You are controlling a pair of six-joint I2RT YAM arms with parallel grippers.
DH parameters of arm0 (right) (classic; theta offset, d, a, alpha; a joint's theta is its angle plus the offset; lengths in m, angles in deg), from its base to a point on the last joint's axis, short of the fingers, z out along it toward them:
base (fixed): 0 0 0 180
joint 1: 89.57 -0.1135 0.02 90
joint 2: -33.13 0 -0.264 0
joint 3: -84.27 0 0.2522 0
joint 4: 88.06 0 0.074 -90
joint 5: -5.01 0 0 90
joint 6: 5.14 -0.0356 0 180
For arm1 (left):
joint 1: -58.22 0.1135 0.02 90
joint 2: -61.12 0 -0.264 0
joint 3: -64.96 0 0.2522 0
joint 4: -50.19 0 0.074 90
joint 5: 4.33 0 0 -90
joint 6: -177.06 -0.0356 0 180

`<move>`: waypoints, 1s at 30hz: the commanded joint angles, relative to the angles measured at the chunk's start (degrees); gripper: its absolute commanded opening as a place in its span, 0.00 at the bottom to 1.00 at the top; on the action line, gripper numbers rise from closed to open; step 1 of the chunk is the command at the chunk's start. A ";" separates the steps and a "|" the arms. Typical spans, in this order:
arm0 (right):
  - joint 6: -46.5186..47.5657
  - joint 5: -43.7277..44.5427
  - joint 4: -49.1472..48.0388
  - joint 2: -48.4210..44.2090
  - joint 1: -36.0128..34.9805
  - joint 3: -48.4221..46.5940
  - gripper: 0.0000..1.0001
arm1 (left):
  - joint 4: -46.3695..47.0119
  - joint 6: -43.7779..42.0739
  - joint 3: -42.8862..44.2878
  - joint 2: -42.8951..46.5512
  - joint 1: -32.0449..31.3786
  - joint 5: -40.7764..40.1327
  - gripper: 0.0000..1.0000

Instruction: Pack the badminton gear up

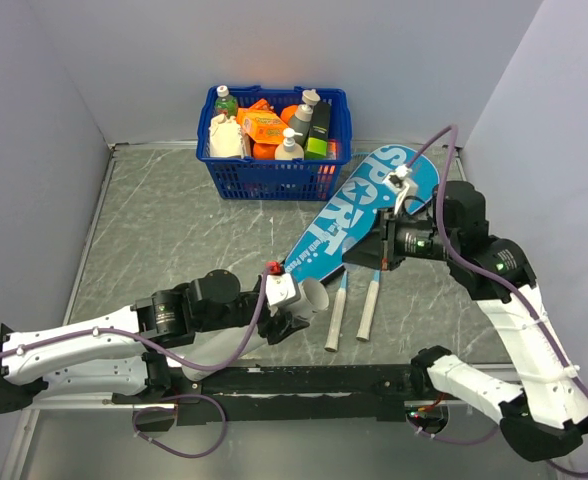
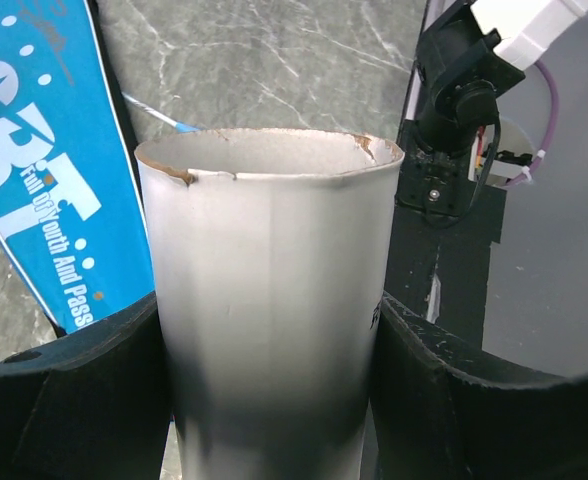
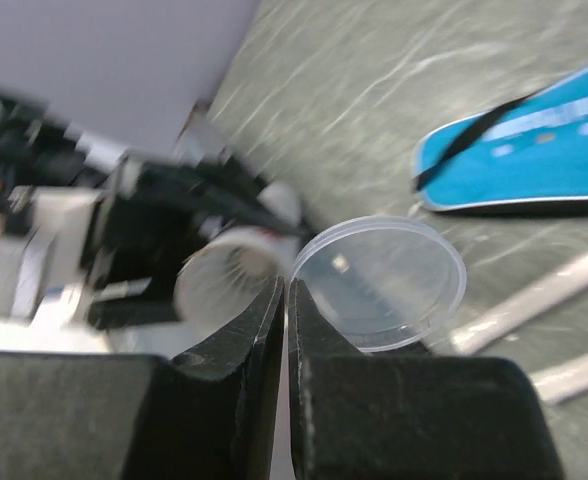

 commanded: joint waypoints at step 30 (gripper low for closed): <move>0.67 -5.00 -6.29 3.50 -22.13 2.13 0.07 | -1.45 -1.20 0.84 2.81 -0.20 2.87 0.02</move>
